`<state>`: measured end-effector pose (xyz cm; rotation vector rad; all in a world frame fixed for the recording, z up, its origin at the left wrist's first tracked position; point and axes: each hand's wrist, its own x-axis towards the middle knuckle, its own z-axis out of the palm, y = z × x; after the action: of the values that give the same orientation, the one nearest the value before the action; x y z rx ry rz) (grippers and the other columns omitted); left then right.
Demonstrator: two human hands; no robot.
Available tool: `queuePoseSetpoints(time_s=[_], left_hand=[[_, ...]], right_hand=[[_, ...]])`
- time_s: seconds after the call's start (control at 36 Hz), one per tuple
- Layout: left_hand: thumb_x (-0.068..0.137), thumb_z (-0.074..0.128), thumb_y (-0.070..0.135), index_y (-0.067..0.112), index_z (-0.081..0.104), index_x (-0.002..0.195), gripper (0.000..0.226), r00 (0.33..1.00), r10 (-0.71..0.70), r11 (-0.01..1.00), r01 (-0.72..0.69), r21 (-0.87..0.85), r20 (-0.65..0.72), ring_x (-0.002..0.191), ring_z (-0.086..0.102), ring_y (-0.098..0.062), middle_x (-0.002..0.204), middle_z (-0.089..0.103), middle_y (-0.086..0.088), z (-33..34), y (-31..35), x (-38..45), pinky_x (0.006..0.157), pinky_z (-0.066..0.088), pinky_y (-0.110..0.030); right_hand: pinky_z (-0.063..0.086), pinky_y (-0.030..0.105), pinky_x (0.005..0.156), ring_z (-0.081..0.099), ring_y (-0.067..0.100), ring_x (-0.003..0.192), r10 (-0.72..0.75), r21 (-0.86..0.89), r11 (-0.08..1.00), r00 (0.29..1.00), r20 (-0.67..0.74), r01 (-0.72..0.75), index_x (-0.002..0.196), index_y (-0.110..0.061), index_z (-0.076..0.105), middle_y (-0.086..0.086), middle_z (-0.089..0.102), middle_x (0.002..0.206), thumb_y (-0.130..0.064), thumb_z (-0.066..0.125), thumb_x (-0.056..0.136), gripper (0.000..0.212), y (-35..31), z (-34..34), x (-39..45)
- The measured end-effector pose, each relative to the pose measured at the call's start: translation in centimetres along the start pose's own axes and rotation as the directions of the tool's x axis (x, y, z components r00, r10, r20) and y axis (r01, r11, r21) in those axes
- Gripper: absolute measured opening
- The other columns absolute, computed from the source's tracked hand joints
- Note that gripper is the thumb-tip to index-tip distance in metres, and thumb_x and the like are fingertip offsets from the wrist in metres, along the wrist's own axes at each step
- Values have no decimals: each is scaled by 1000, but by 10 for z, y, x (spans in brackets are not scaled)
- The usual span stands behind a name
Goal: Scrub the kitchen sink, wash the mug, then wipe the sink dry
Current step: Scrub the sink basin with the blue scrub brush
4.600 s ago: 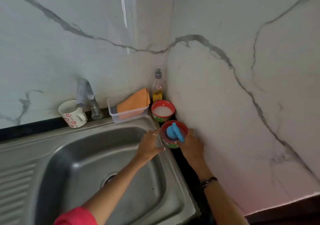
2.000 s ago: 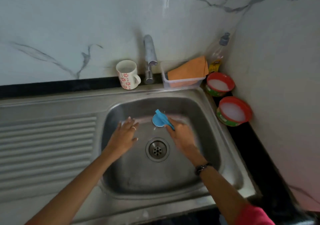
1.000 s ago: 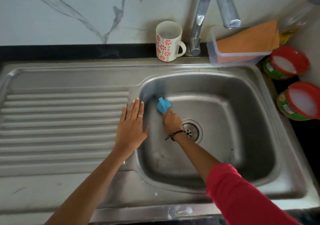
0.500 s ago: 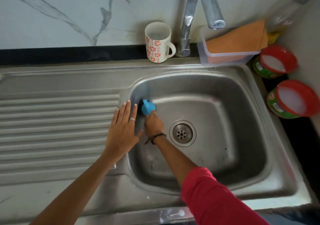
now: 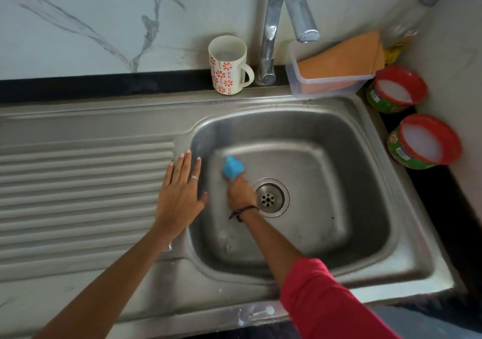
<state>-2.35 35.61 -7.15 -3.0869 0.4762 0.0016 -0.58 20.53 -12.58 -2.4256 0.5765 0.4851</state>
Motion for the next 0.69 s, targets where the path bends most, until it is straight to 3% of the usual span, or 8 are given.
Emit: queuePoseSetpoints(time_s=[0.08,0.14,0.19,0.28,0.33,0.44,0.56,0.69], left_hand=[[76,70,34,4,31,143,83,1000,3,1000,-3,2,-1,141,23,-33,151,24,-21,0,-1,0,114,19,-46],[76,70,33,4,32,143,82,1000,6,1000,-6,-9,2,141,22,-32,151,23,-21,-1,-1,0,115,19,-46],[77,69,33,4,31,143,81,1000,0,1000,0,-21,19,142,19,-31,152,21,-20,-4,1,0,116,15,-45],[75,69,29,5,29,144,83,999,-9,999,11,-48,46,143,17,-31,153,19,-20,-8,2,0,116,11,-44],[72,70,25,6,26,145,88,997,-17,998,21,-55,72,144,14,-31,154,17,-19,-9,3,1,117,8,-43],[61,68,14,3,29,144,93,997,-23,999,26,-39,67,142,20,-33,152,23,-21,-8,3,0,116,12,-44],[54,70,10,-2,37,139,92,1000,3,1000,-3,-14,10,136,33,-37,146,34,-24,-6,1,-1,112,22,-47],[54,68,6,-2,38,138,90,1000,9,1000,-9,-24,-2,134,35,-37,145,36,-24,-6,1,-2,112,22,-46]], right_hand=[[46,40,87,58,35,111,-127,-108,985,988,82,136,133,-1,35,18,60,121,-23,31,100,40,-6,11,-11],[43,38,93,53,33,118,-73,-184,979,995,60,83,139,1,30,18,53,131,-17,28,101,42,22,-13,2],[40,37,97,50,33,121,31,-194,980,999,-25,-35,140,3,28,17,48,136,-14,28,101,43,60,-43,11],[44,39,92,54,37,115,262,-35,961,939,-222,-276,136,2,34,23,55,126,-18,35,99,42,109,-85,21],[43,37,93,51,36,119,309,-18,948,929,-203,-319,135,2,38,24,50,130,-15,36,98,41,118,-91,28],[41,35,95,47,32,122,118,-145,982,992,-46,-123,134,2,40,19,46,135,-12,34,98,40,67,-51,13],[43,39,93,54,33,118,-84,-214,971,992,92,102,137,0,31,18,53,130,-22,28,102,41,0,9,-18],[46,39,86,59,34,109,-111,-196,972,989,94,128,135,-2,35,18,60,119,-27,30,102,42,9,7,-19]])
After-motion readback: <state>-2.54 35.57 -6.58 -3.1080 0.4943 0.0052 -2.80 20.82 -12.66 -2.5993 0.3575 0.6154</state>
